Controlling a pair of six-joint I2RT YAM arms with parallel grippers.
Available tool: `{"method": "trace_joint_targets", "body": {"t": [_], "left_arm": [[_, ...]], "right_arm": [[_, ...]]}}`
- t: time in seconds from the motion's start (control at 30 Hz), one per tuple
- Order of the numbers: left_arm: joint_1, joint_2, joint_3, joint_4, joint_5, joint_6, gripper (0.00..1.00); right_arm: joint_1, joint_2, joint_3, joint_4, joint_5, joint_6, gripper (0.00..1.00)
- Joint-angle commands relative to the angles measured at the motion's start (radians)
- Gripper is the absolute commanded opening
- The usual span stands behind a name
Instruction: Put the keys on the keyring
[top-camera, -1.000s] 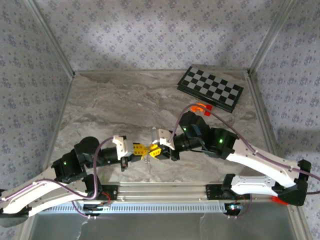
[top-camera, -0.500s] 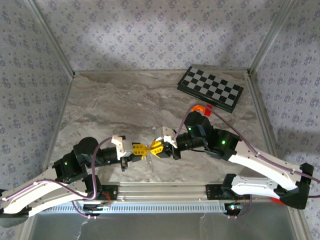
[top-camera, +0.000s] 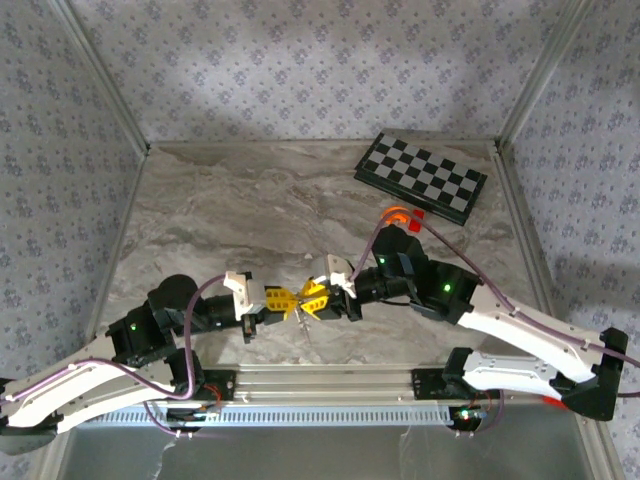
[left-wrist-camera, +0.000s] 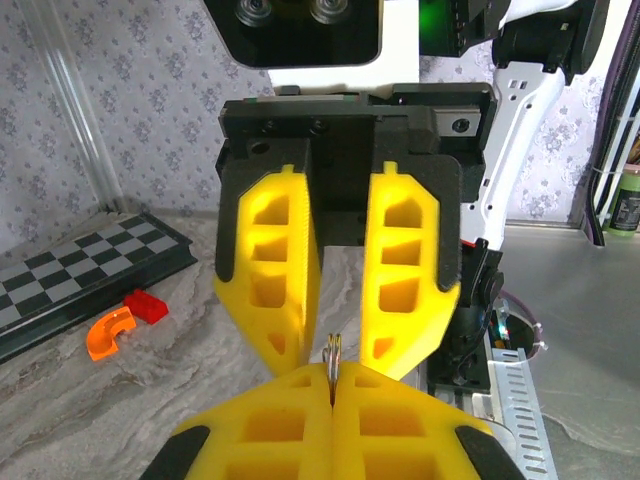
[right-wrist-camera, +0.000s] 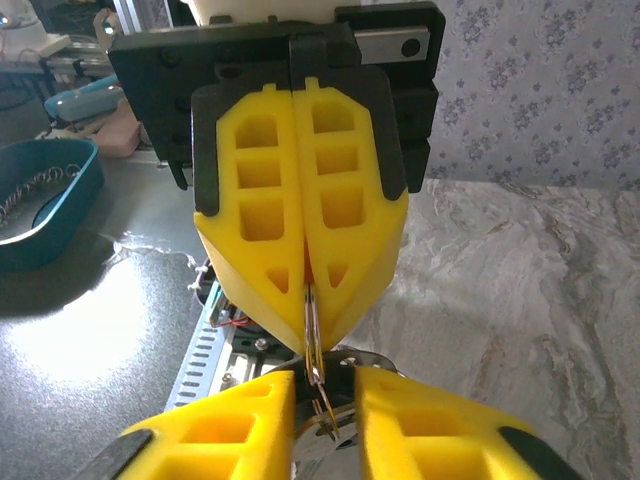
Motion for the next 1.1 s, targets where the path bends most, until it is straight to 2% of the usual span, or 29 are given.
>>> {"method": "trace_joint_targets", "body": {"t": [0.0,0.2,0.43,0.57,0.7,0.8,0.93,1.07], "left_arm": [[-0.001,0.003,-0.002,0.054,0.024,-0.007,0.0],[-0.002,0.008,0.0,0.055,0.028,-0.008,0.0],[-0.001,0.016,0.004,0.047,0.017,-0.007,0.0],[-0.001,0.047,0.036,-0.029,-0.055,0.013,0.0],[-0.001,0.089,0.075,-0.125,-0.086,0.032,0.13],[-0.001,0.107,0.099,-0.174,-0.097,0.044,0.19],[-0.001,0.12,0.126,-0.215,-0.107,0.062,0.2],[-0.001,0.136,0.153,-0.257,-0.112,0.081,0.15]], "right_arm": [[-0.005,-0.018,-0.015,0.03,-0.015,0.005,0.21],[-0.007,-0.027,-0.028,0.058,-0.001,0.012,0.19],[-0.007,-0.023,-0.027,0.046,0.005,0.006,0.0],[-0.011,0.001,0.024,-0.047,0.024,-0.013,0.0],[0.002,0.025,0.065,-0.145,0.075,-0.056,0.0],[0.014,0.032,0.083,-0.183,0.124,-0.069,0.0],[0.031,0.046,0.106,-0.231,0.159,-0.099,0.0],[0.037,0.06,0.12,-0.245,0.155,-0.107,0.0]]}}
